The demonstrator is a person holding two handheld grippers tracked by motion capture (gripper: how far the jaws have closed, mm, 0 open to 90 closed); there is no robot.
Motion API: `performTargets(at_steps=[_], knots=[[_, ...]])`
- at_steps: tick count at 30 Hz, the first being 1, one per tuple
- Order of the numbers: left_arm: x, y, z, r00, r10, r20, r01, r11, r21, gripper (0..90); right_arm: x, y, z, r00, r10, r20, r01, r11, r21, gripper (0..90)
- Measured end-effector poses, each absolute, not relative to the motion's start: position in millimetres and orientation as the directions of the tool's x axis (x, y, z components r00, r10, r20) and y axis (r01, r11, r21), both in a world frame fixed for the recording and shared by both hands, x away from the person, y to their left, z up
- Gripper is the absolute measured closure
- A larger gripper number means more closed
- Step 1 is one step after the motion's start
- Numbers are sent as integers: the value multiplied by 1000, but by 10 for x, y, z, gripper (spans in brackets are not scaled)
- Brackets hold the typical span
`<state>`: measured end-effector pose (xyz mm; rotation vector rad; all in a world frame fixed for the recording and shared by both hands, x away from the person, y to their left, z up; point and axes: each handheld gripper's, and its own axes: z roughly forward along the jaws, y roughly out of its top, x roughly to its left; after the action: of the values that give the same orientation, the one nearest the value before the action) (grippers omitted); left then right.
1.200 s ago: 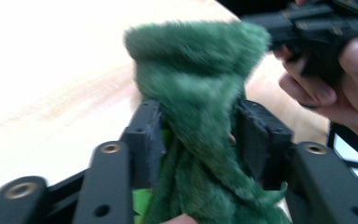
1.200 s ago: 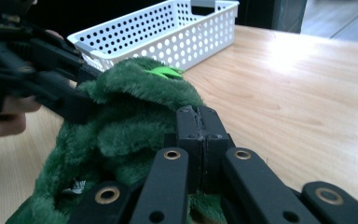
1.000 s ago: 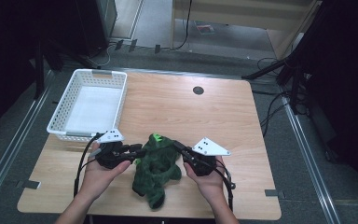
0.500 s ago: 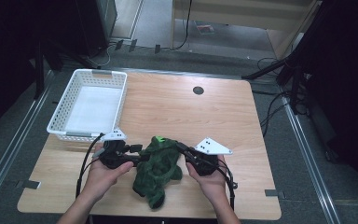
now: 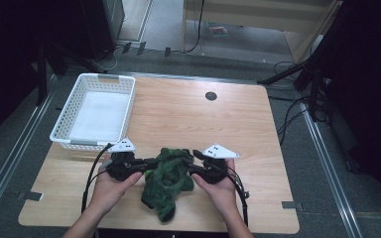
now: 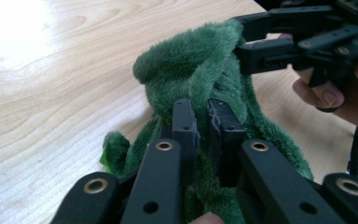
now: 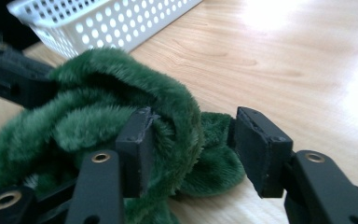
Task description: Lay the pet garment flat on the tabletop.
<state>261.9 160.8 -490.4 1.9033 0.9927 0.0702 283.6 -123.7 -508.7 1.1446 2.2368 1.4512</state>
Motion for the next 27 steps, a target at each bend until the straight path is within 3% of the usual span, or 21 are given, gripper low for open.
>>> performTargets(at_steps=[3, 5, 7, 13, 20, 27], knots=[[2603, 1596, -4890, 682, 650, -336, 592, -219, 776, 878, 2863, -1244, -5115, -669, 701, 245, 516, 203, 832, 637], [2588, 1589, -4872, 691, 647, -323, 576, -223, 787, 890, 2825, -1236, -5110, -683, 700, 210, 492, 228, 841, 799], [2581, 1591, -4864, 693, 644, -322, 570, -217, 792, 900, 2786, -1253, -5069, -688, 698, 198, 467, 217, 857, 877], [2463, 1647, -4629, 714, 633, -300, 498, -157, 853, 900, 2603, -1315, -4770, -723, 680, 124, 339, 193, 921, 899], [2044, 1717, -3963, 782, 594, -189, 299, -92, 950, 900, 2118, -1343, -4007, -755, 654, -52, 100, 194, 976, 896], [1687, 1784, -3506, 837, 530, -134, 203, -74, 976, 900, 1664, -1364, -3490, -752, 641, -157, -19, 217, 976, 892]])
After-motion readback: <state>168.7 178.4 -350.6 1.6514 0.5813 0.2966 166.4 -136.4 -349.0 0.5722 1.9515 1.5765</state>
